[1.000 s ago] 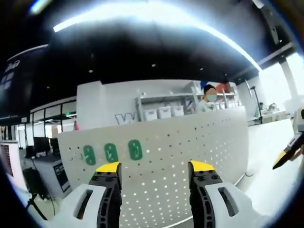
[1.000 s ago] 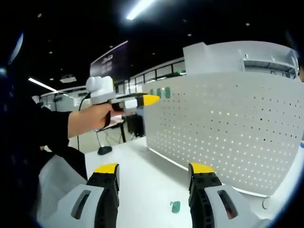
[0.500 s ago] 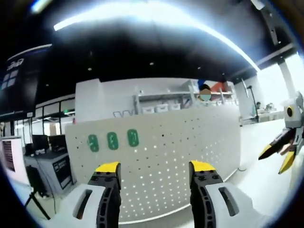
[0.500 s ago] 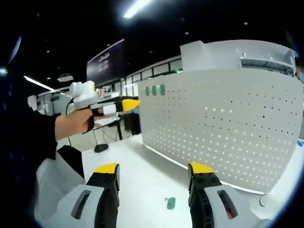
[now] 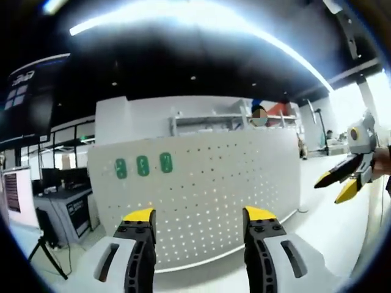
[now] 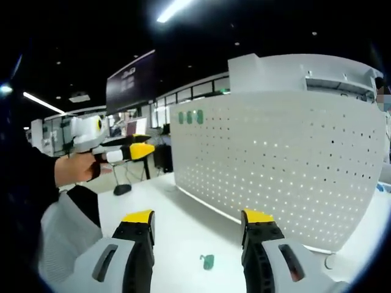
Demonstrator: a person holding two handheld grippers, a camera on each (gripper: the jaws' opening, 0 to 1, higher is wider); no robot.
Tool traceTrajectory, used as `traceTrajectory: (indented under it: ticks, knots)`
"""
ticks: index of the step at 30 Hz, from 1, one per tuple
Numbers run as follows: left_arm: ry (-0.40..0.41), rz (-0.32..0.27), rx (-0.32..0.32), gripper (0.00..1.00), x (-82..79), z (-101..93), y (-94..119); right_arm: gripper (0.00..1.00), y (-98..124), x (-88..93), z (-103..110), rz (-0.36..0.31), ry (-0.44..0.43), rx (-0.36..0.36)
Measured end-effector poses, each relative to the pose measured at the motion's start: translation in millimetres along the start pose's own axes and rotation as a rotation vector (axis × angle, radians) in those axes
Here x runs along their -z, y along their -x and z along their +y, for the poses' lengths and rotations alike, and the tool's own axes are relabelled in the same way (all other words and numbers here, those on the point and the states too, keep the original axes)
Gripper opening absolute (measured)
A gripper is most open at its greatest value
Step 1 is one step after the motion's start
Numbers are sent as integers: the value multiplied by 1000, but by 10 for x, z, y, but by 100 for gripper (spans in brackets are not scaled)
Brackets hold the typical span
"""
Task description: Insert the hook assembly into the mounting plate slot until the hook locks in place.
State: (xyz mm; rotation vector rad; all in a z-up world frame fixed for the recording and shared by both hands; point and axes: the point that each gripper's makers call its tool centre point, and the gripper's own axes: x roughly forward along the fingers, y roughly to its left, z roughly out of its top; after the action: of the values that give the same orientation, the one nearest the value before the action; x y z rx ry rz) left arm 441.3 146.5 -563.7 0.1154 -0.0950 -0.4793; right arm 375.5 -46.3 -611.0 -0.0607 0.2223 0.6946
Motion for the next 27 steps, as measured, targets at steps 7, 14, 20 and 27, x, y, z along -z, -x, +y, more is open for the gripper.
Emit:
traceTrajectory:
  ticks: [7,14,20,27]
  knots:
    - [4,14,4,57,40,-29,91,56,-38,162,-16,25,-19,-3]
    - [5,10,9,56,4,-68,116,52,-91,395,-70,65,-44,-6]
    - [-5,11,22,55,-9,-122,131,49,-170,693,-106,123,-71,-21]
    - [-7,20,32,54,14,-156,150,44,-314,1079,-168,194,-87,-32]
